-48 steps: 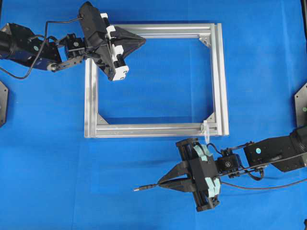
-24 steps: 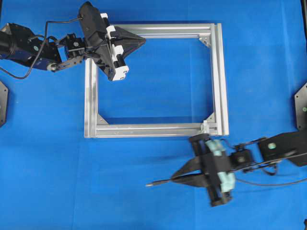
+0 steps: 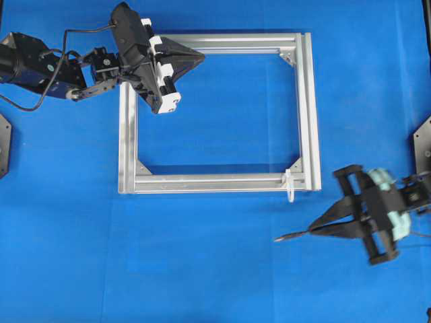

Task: Insert the wire through the string loop located on the right side.
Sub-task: 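Lift the cable and carry it right toward the white zip-tie loop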

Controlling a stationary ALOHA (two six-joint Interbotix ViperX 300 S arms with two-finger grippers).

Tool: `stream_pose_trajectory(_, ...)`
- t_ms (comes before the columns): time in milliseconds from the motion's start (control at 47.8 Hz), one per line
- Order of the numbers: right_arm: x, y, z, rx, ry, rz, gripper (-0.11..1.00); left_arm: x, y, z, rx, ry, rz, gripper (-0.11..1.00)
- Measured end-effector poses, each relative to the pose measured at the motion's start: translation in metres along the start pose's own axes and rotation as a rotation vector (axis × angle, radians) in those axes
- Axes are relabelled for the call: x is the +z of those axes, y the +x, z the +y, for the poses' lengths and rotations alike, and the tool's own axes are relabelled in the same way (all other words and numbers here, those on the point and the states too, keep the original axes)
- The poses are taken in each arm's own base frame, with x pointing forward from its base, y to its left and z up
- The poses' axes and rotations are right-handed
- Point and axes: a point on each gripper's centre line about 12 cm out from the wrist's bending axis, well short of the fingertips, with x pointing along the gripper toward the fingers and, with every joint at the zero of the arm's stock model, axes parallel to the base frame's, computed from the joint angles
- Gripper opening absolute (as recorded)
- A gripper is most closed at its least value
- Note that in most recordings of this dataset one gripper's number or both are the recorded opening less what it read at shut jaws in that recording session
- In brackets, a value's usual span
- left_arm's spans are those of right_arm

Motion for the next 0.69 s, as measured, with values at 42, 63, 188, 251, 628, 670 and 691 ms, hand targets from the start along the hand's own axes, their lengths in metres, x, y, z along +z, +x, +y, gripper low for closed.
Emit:
stream_pose_trajectory(42, -0.003, -0.006, -0.001, 0.002, 0.001, 0.008, -0.02, 0.0, 0.0, 0.0, 0.0, 0.0, 0.0, 0.0)
stream_pose_trajectory(63, -0.005, -0.009, -0.002, 0.002, 0.002, 0.013, -0.02, 0.0, 0.0, 0.0, 0.0, 0.0, 0.0, 0.0)
stream_pose_trajectory(188, -0.012, -0.026, -0.005, 0.011, 0.006, 0.03, -0.02, 0.0, 0.0, 0.0, 0.0, 0.0, 0.0, 0.0)
stream_pose_trajectory(251, -0.014, -0.031, -0.006, 0.015, 0.006, 0.031, -0.02, -0.001, 0.0, 0.0, 0.0, 0.0, 0.002, 0.0)
stream_pose_trajectory(628, -0.017, -0.039, -0.014, -0.007, 0.019, 0.022, -0.02, -0.001, 0.0, 0.0, 0.0, 0.0, 0.002, 0.0)
stream_pose_trajectory(670, -0.016, -0.039, -0.017, -0.017, 0.024, 0.017, -0.02, 0.0, 0.0, 0.001, 0.001, 0.0, 0.0, 0.0)
stream_pose_trajectory(691, -0.016, -0.039, -0.018, -0.025, 0.024, 0.015, -0.02, 0.0, 0.0, 0.0, -0.001, 0.001, 0.0, 0.0)
